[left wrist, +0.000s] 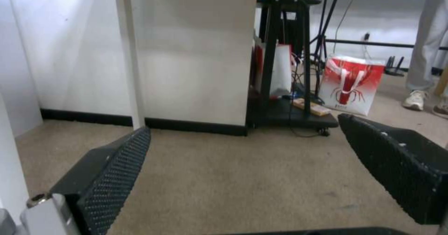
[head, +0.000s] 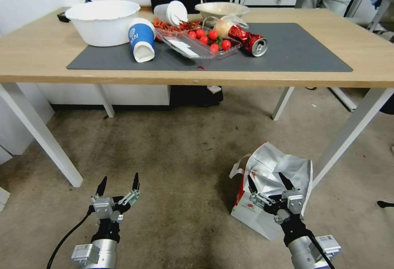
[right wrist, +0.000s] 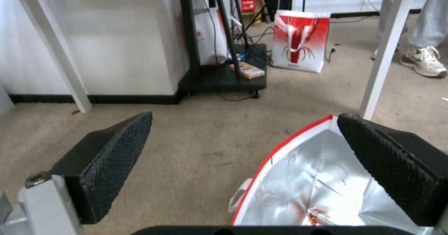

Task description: Pick up the food delivery bag from the floor and place it on the table.

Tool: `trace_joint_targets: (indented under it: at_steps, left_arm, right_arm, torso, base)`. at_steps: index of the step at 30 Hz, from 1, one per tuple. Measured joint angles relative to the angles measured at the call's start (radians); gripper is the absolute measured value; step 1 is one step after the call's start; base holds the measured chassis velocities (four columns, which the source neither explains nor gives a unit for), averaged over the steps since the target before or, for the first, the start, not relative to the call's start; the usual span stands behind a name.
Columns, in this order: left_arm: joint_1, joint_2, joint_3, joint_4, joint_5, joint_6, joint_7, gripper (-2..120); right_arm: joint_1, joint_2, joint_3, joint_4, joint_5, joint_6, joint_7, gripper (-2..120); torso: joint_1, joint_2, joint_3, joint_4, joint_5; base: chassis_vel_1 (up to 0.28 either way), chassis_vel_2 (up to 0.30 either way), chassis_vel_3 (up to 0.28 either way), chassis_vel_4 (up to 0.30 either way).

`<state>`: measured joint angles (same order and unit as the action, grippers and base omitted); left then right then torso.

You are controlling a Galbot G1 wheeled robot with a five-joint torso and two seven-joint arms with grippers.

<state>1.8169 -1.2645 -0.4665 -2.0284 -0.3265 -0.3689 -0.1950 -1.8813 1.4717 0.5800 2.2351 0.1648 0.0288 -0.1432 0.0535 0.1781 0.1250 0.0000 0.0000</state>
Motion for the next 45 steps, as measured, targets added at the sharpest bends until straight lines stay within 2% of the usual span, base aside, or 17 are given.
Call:
trace_joint_targets:
  at_steps: [16, 37, 45]
  left_arm:
    - [-0.005, 0.004, 0.000, 0.001, -0.002, 0.003, 0.000, 100]
    - [-0.002, 0.002, 0.000, 0.003, -0.003, 0.001, 0.003, 100]
    - [-0.001, 0.003, -0.001, 0.004, -0.010, 0.000, 0.007, 100]
  right_arm:
    - [0.007, -0.001, 0.000, -0.008, 0.001, -0.002, 0.001, 100]
    - [0.002, 0.001, 0.002, -0.004, 0.001, -0.002, 0.001, 100]
    - [0.002, 0.001, 0.002, -0.004, 0.002, -0.002, 0.001, 100]
  torso:
    - [-0.010, -0.057, -0.047, 0.0000, 0.0000]
    - [-0.018, -0.145, -0.125, 0.0000, 0.0000]
    - [-0.021, -0.156, -0.125, 0.0000, 0.0000]
  base:
    - [0.000, 0.000, 0.000, 0.000]
    - [0.000, 0.000, 0.000, 0.000]
    - [0.000, 0.000, 0.000, 0.000]
